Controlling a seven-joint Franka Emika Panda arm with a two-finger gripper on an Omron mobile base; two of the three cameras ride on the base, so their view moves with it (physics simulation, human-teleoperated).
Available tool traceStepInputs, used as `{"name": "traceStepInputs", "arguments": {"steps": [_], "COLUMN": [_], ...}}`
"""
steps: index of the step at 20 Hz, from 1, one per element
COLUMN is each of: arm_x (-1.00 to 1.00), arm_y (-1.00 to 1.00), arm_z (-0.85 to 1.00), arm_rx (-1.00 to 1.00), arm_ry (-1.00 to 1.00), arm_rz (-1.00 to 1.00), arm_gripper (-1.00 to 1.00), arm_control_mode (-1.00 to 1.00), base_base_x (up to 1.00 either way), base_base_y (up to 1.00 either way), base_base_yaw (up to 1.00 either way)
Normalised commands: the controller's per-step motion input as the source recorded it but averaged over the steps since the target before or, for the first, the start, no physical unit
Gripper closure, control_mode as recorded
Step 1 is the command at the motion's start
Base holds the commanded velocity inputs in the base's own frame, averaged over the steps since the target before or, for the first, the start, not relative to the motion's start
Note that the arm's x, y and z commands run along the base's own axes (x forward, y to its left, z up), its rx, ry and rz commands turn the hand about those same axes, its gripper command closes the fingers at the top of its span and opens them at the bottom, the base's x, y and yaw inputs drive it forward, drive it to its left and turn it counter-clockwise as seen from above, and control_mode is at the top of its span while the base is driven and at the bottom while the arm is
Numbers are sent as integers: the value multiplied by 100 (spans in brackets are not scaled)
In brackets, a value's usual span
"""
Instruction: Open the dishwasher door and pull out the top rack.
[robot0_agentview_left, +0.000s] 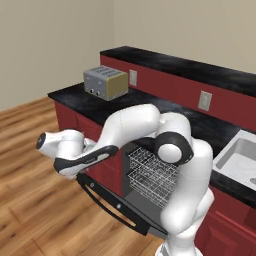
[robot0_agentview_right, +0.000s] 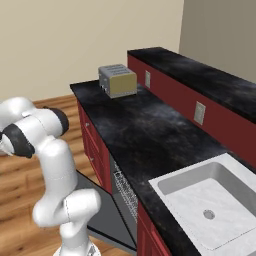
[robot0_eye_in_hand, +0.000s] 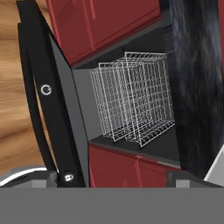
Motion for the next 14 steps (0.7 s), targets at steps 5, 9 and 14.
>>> {"name": "traceStepInputs", "arguments": {"steps": [5, 9, 14], "arm_x": [12, 8, 7], "arm_y": [-42, -37, -36], "arm_z": [0, 0, 0], "arm_rx": [-7, -10, -6], "arm_ry": [0, 0, 0], "arm_rz": [0, 0, 0], "arm_gripper": [-100, -100, -100], "arm_control_mode": [-100, -100, -100], "base_base_x": [0, 0, 0], "base_base_y": [0, 0, 0], "base_base_yaw": [0, 0, 0]}}
